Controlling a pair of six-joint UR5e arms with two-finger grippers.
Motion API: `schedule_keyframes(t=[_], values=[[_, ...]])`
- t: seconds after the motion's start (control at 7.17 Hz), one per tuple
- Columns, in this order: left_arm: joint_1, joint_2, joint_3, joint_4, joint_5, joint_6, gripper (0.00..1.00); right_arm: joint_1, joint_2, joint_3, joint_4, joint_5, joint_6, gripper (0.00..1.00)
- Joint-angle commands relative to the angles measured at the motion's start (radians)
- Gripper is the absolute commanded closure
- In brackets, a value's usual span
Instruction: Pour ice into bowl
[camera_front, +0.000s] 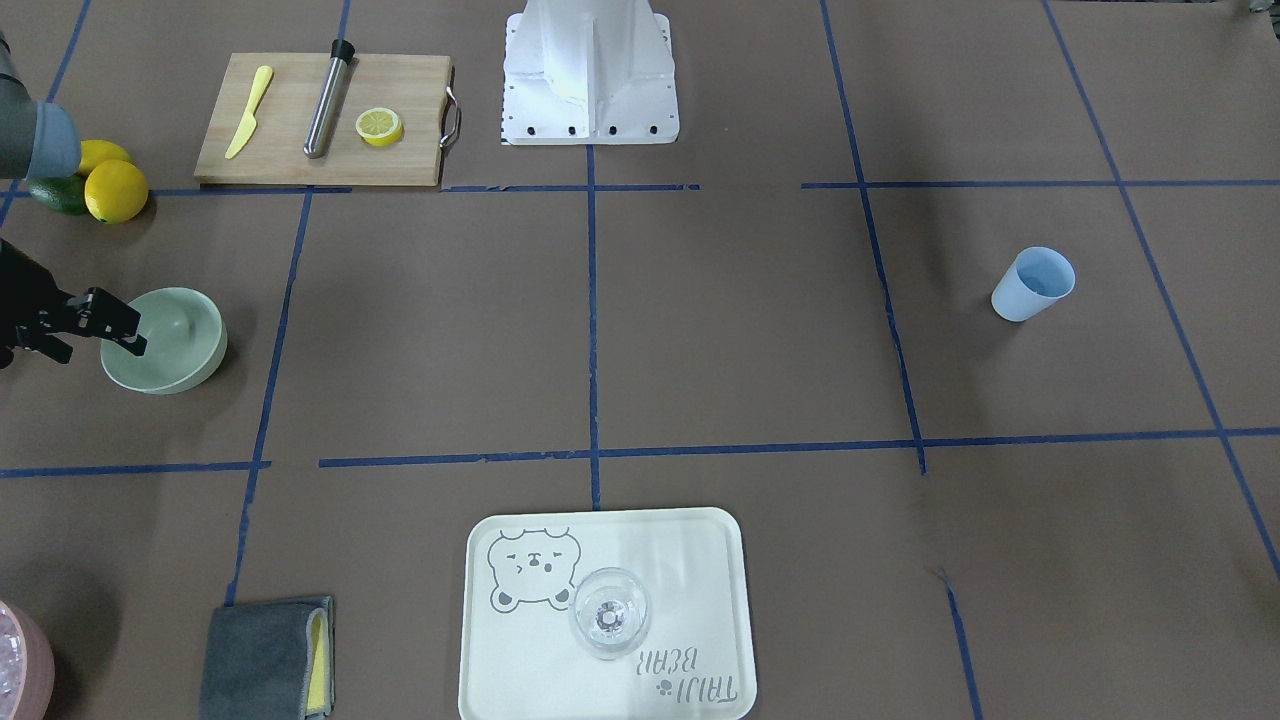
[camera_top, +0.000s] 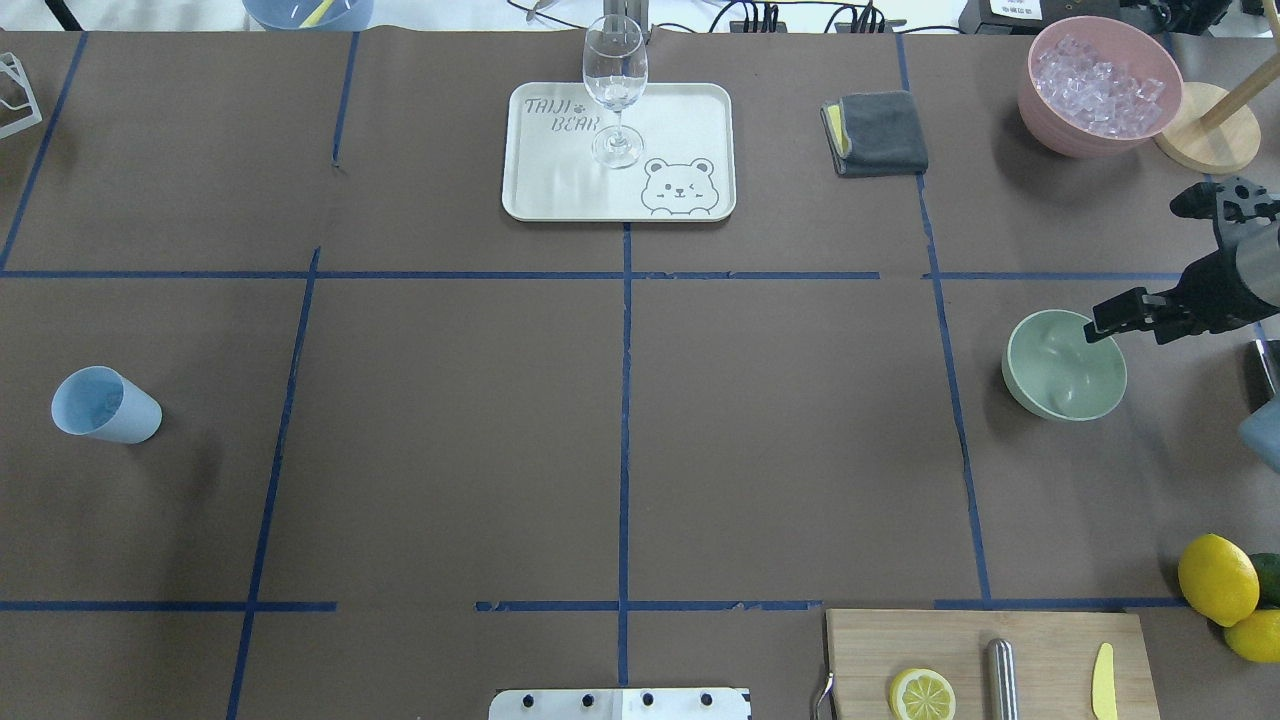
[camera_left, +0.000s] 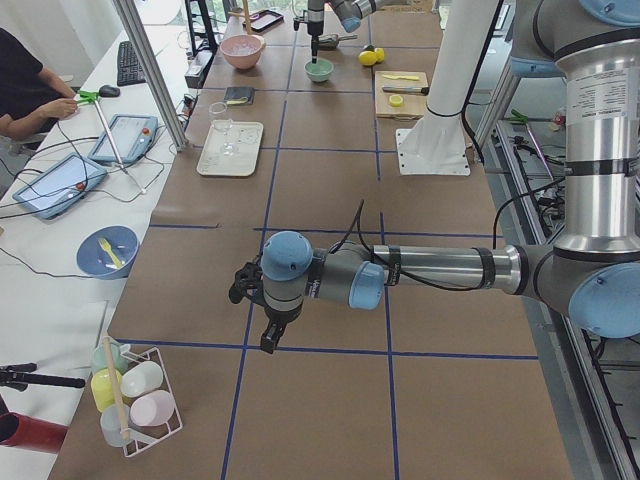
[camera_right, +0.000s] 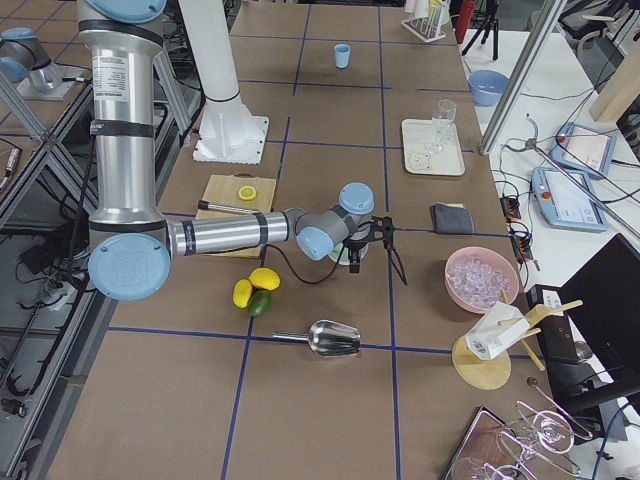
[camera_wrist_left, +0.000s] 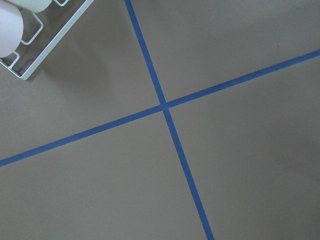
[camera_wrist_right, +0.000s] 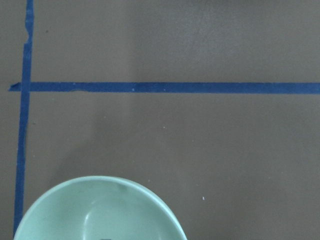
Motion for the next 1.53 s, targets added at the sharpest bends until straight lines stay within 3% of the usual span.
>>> schedule_keyframes(t=[0.0,0.14,0.28,0.42,0.7,0.98,1.4], values=[[0.000,0.001,-0.003,0.000,0.000,0.000,0.00,-0.037,-0.003,-0.015,0.006,-0.017,0.009,0.13],[0.000,0.001,-0.003,0.000,-0.002,0.000,0.00,-0.039,-0.004,-0.018,0.006,-0.015,0.009,0.36],[-0.001,0.001,-0.005,0.000,-0.002,0.000,0.00,-0.037,-0.013,-0.018,0.006,-0.014,0.007,0.80],[-0.002,0.002,-0.006,0.000,-0.002,0.000,0.00,-0.037,-0.025,-0.012,0.008,-0.014,0.001,1.00],[-0.003,0.002,-0.011,0.000,-0.002,0.000,0.00,-0.033,-0.046,0.013,0.023,0.002,0.003,1.00],[-0.003,0.002,-0.014,0.000,-0.003,-0.002,0.00,-0.034,-0.062,0.132,0.003,-0.001,0.036,1.00],[-0.002,0.002,-0.015,-0.012,-0.005,0.000,0.00,-0.106,0.115,0.149,-0.005,-0.017,0.323,1.00]])
